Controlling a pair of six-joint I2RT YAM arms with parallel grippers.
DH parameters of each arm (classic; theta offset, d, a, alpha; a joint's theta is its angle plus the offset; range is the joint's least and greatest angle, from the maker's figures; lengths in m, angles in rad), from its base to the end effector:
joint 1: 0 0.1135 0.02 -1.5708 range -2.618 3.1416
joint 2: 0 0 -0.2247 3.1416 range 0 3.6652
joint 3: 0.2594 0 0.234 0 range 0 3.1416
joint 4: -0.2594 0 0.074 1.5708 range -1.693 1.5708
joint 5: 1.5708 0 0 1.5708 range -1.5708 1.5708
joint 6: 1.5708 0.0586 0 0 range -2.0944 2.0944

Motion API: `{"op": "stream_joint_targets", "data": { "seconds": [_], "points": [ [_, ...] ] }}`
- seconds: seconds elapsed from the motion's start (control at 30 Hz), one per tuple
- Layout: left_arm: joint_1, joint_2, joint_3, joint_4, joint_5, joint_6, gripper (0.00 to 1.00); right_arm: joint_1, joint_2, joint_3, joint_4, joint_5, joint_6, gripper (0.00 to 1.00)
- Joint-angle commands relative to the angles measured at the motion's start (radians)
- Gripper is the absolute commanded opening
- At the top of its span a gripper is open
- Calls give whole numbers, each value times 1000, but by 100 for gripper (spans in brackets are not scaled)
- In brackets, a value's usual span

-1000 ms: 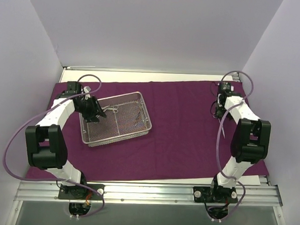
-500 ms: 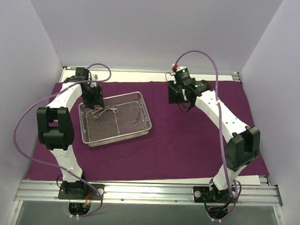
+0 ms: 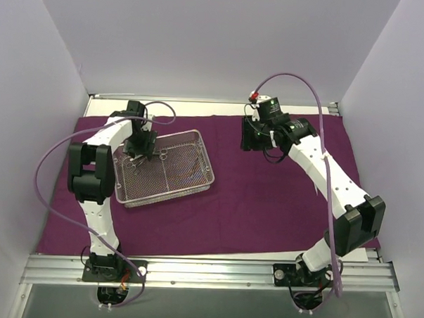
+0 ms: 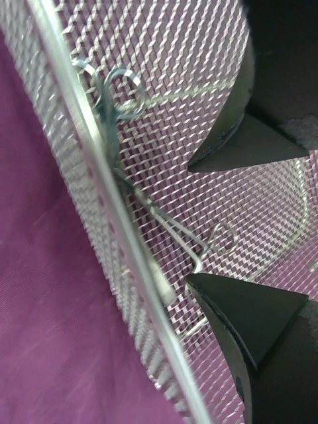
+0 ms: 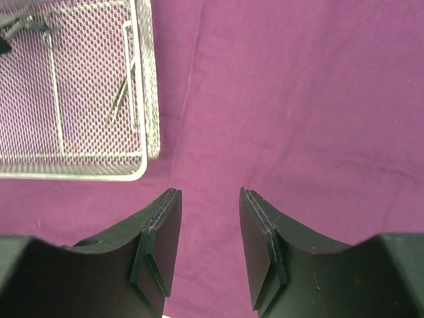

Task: Open and lay out the surgical kit
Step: Pick up the medical item from the container.

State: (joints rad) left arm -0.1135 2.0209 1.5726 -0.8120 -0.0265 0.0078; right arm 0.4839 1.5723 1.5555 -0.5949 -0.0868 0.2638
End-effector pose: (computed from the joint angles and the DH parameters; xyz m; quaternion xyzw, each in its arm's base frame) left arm 0.3858 -0.0424 0.1456 0.0578 0.9862 0.0049 0.1551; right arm 0.3126 0.1701 0.3184 -0.1172 0.8788 0.2042 0.4151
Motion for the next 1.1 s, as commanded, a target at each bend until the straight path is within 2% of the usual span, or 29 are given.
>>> {"op": "stream_joint_targets", "data": {
  "seconds": [0.0, 0.43, 0.57, 0.67, 0.7, 0.73, 0.8, 0.93, 1.07],
  "points": [
    [2, 42, 34, 2, -33, 55, 71, -4, -47, -49, -17, -22, -14, 40],
    [5, 193, 113, -41, -41, 43, 65, -48, -78, -133, 17, -64, -21, 40],
    [3, 199, 93, -45, 25, 29, 54, -56, -70, -126, 12, -71, -21, 40],
    [2, 200, 84, -72, 82, 12, 41, -57, -70, -127, 20, -73, -18, 40],
    [-2, 200, 73, -81, 91, 11, 33, -57, -69, -126, 21, -73, -17, 40],
    [-3, 193, 64, -82, 100, 12, 31, -57, -66, -124, 24, -76, -17, 40],
    [-5, 184, 46, -82, 99, 11, 27, -57, -61, -123, 27, -82, -17, 40],
    [-3, 168, 37, -84, 63, 4, 9, -57, -54, -126, 43, -96, -11, 40],
    [-5, 134, 41, -90, 51, -34, 2, -54, -38, -120, 47, -100, -8, 40]
  ]
}}
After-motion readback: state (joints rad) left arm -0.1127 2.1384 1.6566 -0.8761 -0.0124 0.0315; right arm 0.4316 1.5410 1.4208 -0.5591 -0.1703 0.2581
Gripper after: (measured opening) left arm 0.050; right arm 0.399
